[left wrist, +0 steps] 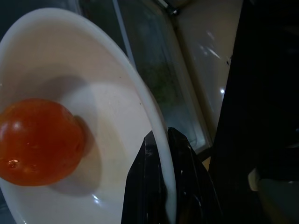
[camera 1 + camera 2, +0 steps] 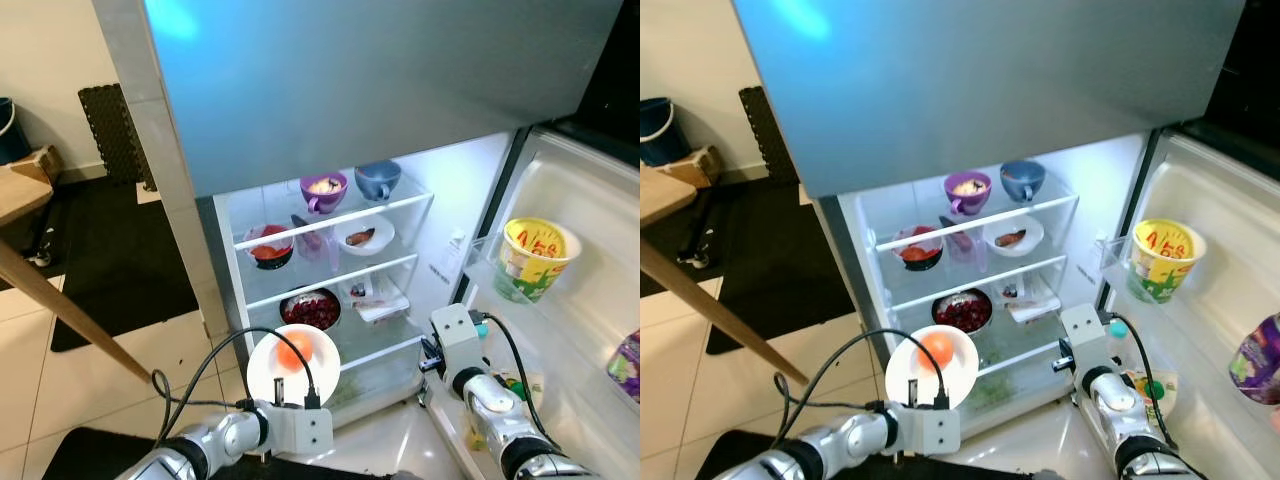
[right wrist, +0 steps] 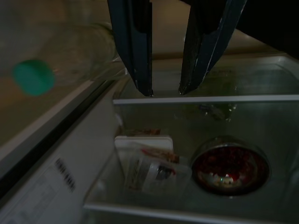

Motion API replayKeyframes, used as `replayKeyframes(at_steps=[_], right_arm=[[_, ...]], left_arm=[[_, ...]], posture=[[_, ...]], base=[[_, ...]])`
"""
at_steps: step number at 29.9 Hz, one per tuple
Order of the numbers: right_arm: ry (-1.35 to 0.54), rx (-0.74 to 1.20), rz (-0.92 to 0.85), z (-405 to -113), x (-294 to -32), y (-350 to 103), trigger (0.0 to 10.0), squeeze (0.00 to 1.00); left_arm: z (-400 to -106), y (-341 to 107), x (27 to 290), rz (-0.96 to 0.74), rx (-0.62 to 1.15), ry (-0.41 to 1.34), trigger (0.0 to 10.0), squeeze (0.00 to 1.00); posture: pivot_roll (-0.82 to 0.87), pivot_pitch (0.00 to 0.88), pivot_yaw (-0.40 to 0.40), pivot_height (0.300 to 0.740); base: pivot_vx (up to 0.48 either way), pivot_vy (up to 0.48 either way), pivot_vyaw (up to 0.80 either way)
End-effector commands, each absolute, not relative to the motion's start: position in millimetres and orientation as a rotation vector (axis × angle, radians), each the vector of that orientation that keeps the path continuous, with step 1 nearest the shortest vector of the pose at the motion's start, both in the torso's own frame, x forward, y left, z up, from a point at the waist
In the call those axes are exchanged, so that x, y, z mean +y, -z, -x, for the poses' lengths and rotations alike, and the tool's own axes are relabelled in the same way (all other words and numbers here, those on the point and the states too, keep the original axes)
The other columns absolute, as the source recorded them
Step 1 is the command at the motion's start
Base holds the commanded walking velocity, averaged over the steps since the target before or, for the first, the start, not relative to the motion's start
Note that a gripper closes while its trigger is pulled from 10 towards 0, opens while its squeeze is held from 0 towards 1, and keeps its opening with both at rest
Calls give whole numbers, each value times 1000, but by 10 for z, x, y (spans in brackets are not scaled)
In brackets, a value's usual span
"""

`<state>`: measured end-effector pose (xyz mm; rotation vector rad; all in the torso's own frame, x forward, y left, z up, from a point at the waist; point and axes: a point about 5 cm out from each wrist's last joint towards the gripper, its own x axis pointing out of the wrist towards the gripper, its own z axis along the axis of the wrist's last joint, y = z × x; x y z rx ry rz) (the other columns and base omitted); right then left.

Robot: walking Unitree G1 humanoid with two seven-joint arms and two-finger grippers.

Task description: Restocking fridge

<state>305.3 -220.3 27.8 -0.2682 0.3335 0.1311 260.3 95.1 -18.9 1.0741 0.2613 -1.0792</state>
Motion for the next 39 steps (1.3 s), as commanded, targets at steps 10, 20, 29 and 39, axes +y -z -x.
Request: replayKeyframes(at_steps=[10,20,29,39], right_arm=[[-147,313,258,-3063,-2163,-293,10000,0],[-143,305,255,-3087,-2171,-321,10000,0],[-143,288,252,-3119,-2171,-364,10000,0],[-148,282,248,-3137,-2150,-380,10000,0]], left_arm=[[-2641,157,1000,-1089,248,1069,10000,0],[-2689,107,973,-1092,219,1061,10000,0],[-2782,-4,883,-1096,150,1052,10000,0],[-2907,-162,794,-1108,64,1039,10000,0]], posture=[[-73,1,46,606],[-73,3,48,572],[-78,9,50,533],[-73,13,51,483]], base=[[0,0,0],[0,0,0],[0,0,0],[0,0,0]])
